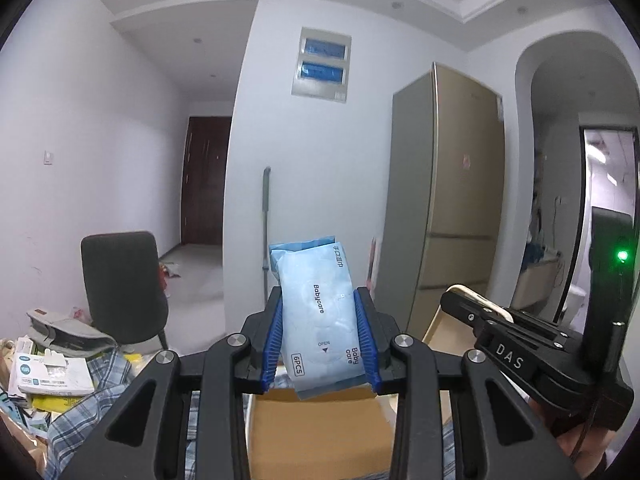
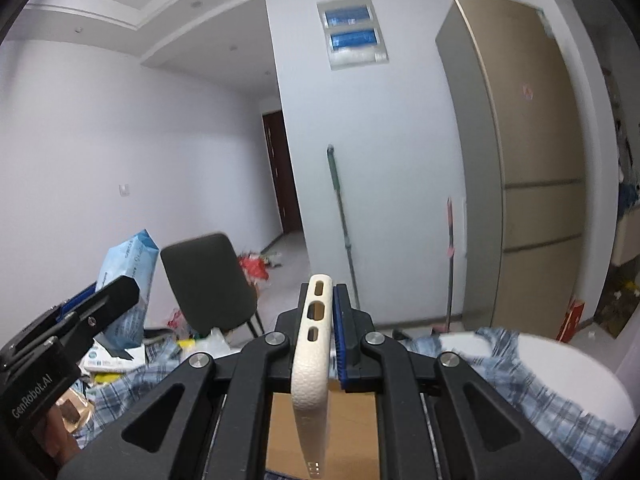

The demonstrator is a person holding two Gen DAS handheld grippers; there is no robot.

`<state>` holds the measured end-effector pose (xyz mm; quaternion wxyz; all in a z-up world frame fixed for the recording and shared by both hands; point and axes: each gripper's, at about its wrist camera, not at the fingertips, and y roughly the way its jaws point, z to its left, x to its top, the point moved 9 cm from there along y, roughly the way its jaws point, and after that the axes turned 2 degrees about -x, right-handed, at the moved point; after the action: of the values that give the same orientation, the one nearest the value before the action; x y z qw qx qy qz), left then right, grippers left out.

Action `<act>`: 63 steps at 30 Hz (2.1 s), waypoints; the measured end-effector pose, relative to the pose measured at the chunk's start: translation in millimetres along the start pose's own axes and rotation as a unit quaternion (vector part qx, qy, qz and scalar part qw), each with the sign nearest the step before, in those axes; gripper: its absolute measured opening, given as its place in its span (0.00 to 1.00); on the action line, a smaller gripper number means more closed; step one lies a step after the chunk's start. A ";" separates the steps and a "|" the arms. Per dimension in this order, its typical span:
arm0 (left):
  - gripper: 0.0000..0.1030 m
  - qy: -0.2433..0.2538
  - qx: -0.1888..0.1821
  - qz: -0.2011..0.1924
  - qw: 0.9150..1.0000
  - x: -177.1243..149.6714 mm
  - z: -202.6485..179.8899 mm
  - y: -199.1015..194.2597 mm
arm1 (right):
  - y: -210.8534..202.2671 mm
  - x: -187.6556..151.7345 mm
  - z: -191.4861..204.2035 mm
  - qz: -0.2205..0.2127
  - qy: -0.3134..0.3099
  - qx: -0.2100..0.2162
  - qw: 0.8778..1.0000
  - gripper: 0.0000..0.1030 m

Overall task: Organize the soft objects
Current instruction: 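Carry the wipe pack and phone case in both tools over the box, then lower both items into the box and open both tools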

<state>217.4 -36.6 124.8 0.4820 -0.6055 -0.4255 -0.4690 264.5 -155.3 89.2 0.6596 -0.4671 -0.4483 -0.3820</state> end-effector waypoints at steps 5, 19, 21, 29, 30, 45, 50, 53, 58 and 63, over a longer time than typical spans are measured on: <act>0.35 0.001 -0.003 0.066 0.998 -36.9 11.6 37.1 | 42.8 -42.7 -6.0 0.048 0.005 -0.014 0.999 0.08; 0.35 -0.002 0.040 0.268 0.962 -150.8 37.6 120.6 | 101.5 -112.3 -38.5 0.095 0.138 0.034 0.985 0.08; 0.35 -0.009 0.041 0.278 0.960 -157.9 40.3 123.8 | 102.5 -120.0 -39.8 0.089 0.150 0.021 0.984 0.08; 0.35 -0.007 0.012 0.265 0.964 -168.4 29.7 131.7 | 115.0 -131.7 -37.2 0.120 0.187 0.048 0.974 0.08; 0.35 -0.005 0.014 0.266 0.964 -170.1 29.4 133.2 | 118.1 -135.3 -37.1 0.129 0.178 0.040 0.975 0.08; 0.60 -0.007 0.030 0.269 0.963 -178.0 34.2 137.5 | 138.8 -178.1 -35.4 0.289 0.099 0.043 0.951 0.27; 0.67 -0.012 0.032 0.259 0.965 -169.3 37.8 133.7 | 133.0 -174.8 -30.7 0.286 0.080 0.050 0.953 0.54; 0.67 0.002 0.040 0.250 0.967 -160.1 40.8 130.3 | 130.4 -167.1 -33.1 0.276 0.059 0.025 0.959 0.58; 0.67 -0.002 0.058 0.208 0.977 -129.2 53.9 114.4 | 123.9 -155.9 -29.5 0.274 0.032 0.023 0.961 0.60; 0.67 -0.006 0.057 0.193 0.979 -113.6 56.0 104.7 | 116.8 -153.4 -19.5 0.296 -0.013 0.032 0.955 0.73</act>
<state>305.0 -6.9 -11.0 0.5945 -0.6510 -0.3292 -0.3383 329.9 -129.1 -91.4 0.7515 -0.5627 -0.3106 -0.1487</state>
